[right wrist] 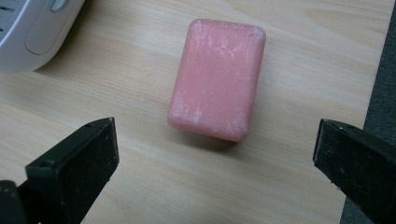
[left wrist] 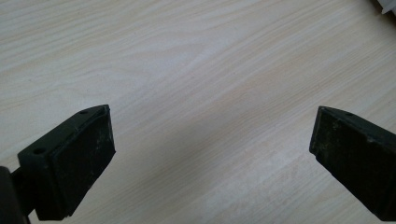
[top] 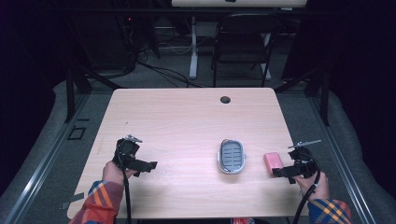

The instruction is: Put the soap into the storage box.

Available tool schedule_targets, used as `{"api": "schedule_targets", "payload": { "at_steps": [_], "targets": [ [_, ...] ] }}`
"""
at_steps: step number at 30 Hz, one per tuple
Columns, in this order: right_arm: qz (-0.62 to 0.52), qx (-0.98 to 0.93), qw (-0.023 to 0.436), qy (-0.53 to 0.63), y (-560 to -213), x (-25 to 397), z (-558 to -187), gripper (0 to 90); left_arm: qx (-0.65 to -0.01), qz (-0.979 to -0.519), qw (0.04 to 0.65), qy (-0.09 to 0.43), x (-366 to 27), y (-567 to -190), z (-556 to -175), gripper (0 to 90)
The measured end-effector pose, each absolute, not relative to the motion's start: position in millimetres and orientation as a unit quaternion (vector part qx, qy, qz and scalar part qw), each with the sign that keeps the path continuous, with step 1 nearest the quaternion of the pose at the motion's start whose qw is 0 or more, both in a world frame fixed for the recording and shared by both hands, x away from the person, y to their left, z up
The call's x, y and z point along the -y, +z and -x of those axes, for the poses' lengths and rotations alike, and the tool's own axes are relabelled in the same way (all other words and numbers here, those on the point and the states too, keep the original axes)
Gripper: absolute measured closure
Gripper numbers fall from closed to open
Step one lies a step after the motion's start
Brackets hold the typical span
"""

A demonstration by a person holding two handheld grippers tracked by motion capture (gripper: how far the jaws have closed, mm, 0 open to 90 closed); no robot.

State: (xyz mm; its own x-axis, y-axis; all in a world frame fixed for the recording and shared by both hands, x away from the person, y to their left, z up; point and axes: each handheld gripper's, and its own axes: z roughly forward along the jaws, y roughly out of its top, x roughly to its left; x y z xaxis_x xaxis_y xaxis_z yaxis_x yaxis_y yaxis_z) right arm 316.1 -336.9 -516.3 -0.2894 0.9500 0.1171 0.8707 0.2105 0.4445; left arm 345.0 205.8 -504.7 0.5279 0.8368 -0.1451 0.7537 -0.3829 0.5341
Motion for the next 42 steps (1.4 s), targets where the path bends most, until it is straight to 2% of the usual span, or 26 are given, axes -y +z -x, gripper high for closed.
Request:
{"api": "schedule_targets", "payload": {
  "at_steps": [20, 42],
  "targets": [
    [-0.584, -0.779, 0.093, 0.209, -515.6, 330.6, -318.0, 0.1, -0.472, -0.836, 0.264, 0.097, -203.0, -505.8, -345.0, 0.0],
    [-0.594, -0.775, 0.088, 0.199, -514.6, 319.8, -342.3, 0.0, -0.468, -0.839, 0.260, 0.098, -200.8, -506.3, -345.8, 0.0]
  ]
}}
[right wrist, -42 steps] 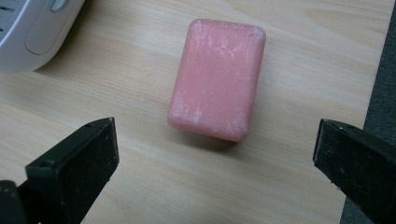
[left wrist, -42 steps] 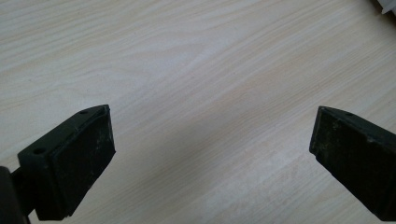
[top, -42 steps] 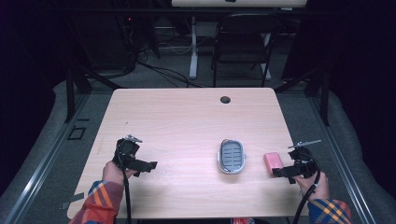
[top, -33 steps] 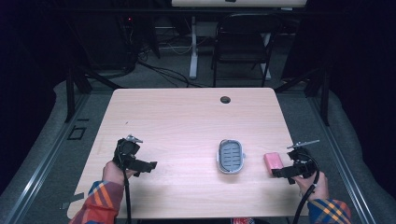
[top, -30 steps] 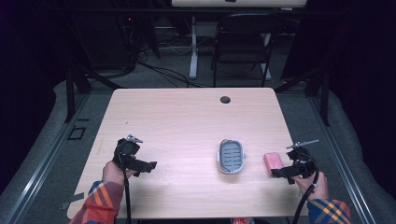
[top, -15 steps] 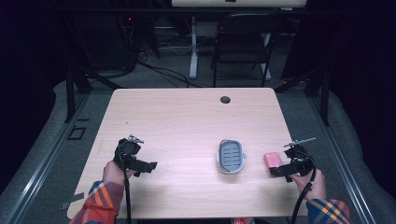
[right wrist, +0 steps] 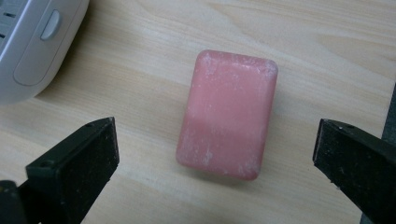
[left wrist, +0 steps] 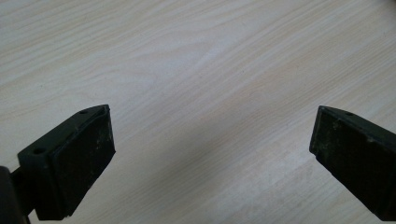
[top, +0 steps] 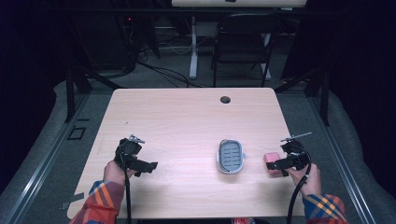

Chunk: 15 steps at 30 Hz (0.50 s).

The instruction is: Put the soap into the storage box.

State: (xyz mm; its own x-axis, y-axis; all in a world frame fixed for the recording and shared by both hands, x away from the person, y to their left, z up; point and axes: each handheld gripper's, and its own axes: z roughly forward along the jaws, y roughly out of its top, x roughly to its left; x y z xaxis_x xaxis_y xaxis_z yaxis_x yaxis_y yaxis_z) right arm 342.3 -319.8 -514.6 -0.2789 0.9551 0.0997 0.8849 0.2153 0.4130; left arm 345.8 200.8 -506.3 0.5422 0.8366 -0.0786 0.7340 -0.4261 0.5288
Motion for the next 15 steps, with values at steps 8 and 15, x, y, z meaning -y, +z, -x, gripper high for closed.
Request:
{"api": "schedule_targets", "payload": {
  "at_steps": [8, 15],
  "targets": [
    [-0.609, -0.769, 0.075, 0.180, -520.3, 314.3, -357.8, 0.0, -0.467, -0.839, 0.262, 0.097, -200.6, -506.1, -345.8, 0.0],
    [-0.616, -0.767, 0.071, 0.167, -526.0, 311.3, -367.4, 0.0, -0.466, -0.839, 0.263, 0.097, -200.2, -506.2, -345.6, 0.0]
  ]
}}
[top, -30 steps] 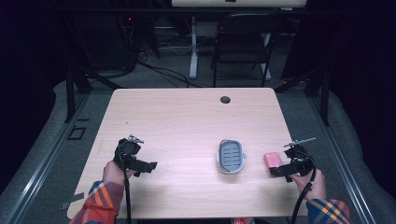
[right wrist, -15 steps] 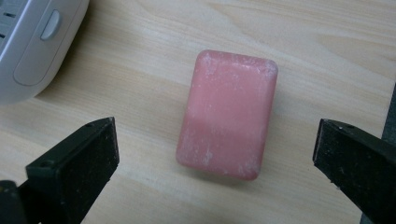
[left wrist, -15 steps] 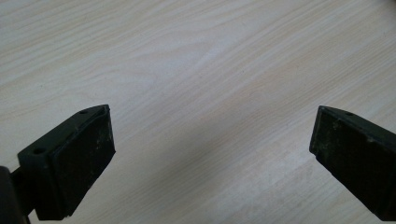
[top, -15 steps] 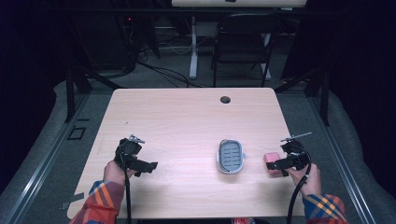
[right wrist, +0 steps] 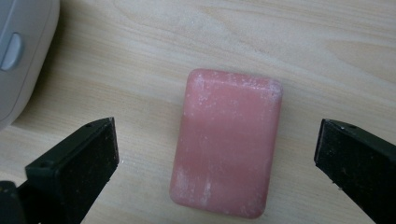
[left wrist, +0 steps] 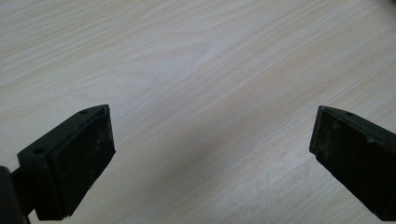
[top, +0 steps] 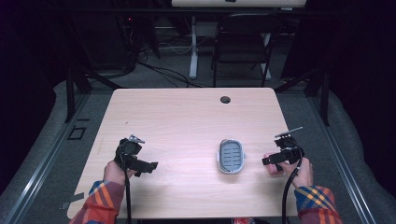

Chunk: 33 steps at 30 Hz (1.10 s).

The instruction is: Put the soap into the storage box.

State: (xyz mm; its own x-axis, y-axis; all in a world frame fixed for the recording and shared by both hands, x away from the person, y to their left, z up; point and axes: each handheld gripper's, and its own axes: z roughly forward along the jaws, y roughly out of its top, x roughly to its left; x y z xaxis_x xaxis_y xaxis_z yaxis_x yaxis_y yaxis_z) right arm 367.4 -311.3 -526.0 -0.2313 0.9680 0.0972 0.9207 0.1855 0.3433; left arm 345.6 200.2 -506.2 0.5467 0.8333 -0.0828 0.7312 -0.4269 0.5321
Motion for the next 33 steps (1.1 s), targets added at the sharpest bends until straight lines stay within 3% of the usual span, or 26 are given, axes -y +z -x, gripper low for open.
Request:
{"api": "schedule_targets", "payload": {
  "at_steps": [5, 10, 19, 33],
  "targets": [
    [-0.625, -0.763, 0.062, 0.151, -531.7, 309.1, -372.0, 0.7, -0.465, -0.839, 0.266, 0.095, -200.4, -506.0, -345.5, 0.0],
    [-0.637, -0.755, 0.066, 0.144, -533.0, 308.2, -372.3, 15.5, -0.464, -0.840, 0.265, 0.094, -200.0, -506.1, -345.5, 0.0],
    [-0.646, -0.751, 0.062, 0.121, -535.3, 309.8, -373.7, 24.6, -0.462, -0.842, 0.263, 0.093, -199.4, -506.5, -345.8, 0.0],
    [-0.651, -0.751, 0.050, 0.099, -540.4, 308.2, -375.2, 31.4, -0.461, -0.843, 0.262, 0.094, -198.3, -506.9, -345.6, 0.0]
  ]
}}
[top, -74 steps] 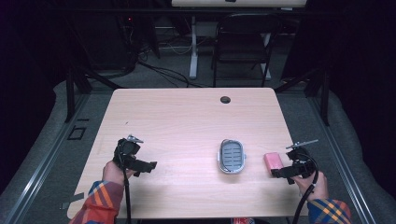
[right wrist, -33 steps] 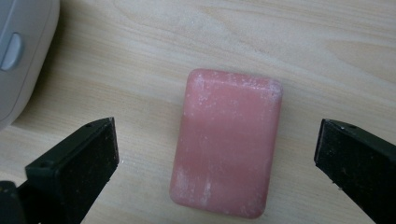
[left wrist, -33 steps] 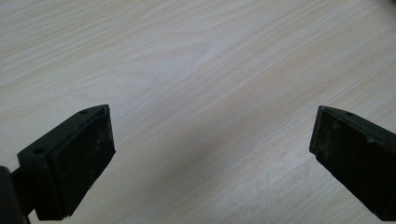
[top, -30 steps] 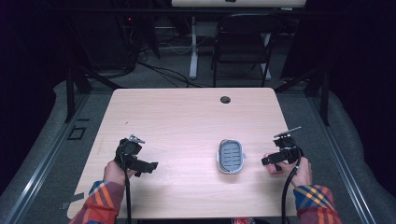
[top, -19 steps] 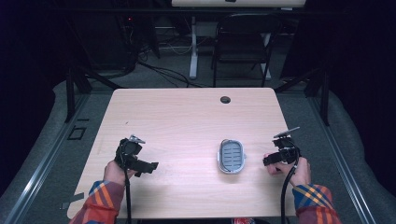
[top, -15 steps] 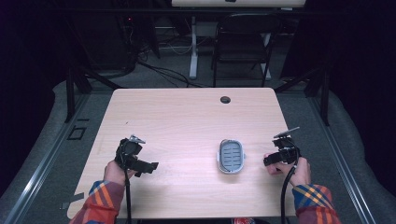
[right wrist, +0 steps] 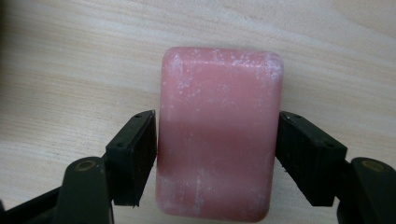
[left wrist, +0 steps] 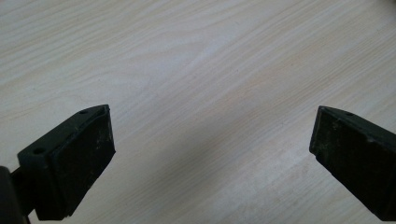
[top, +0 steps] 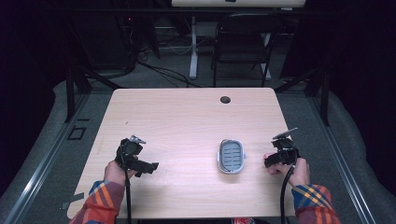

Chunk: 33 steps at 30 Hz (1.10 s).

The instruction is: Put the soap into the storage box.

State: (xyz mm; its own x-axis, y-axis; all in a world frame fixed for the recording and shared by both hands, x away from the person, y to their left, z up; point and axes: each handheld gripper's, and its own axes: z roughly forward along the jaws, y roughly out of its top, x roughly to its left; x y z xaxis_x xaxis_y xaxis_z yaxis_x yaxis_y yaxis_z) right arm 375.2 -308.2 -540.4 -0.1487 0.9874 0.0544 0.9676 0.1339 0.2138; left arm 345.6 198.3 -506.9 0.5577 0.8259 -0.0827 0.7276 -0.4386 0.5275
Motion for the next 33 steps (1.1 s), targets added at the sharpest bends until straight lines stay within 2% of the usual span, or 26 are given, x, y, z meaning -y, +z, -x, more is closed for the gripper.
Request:
{"api": "schedule_targets", "payload": {
  "at_steps": [11, 24, 33],
  "targets": [
    [-0.649, -0.752, 0.052, 0.106, -544.6, 306.8, -375.7, 36.6, -0.461, -0.843, 0.261, 0.094, -198.3, -506.9, -345.6, 0.0],
    [-0.641, -0.759, 0.041, 0.109, -537.9, 309.3, -376.6, 37.0, -0.457, -0.845, 0.261, 0.095, -198.3, -506.5, -345.4, 0.0],
    [-0.640, -0.756, 0.050, 0.126, -530.6, 311.8, -374.9, 37.1, -0.457, -0.845, 0.261, 0.095, -198.3, -506.4, -345.4, 0.0]
  ]
}}
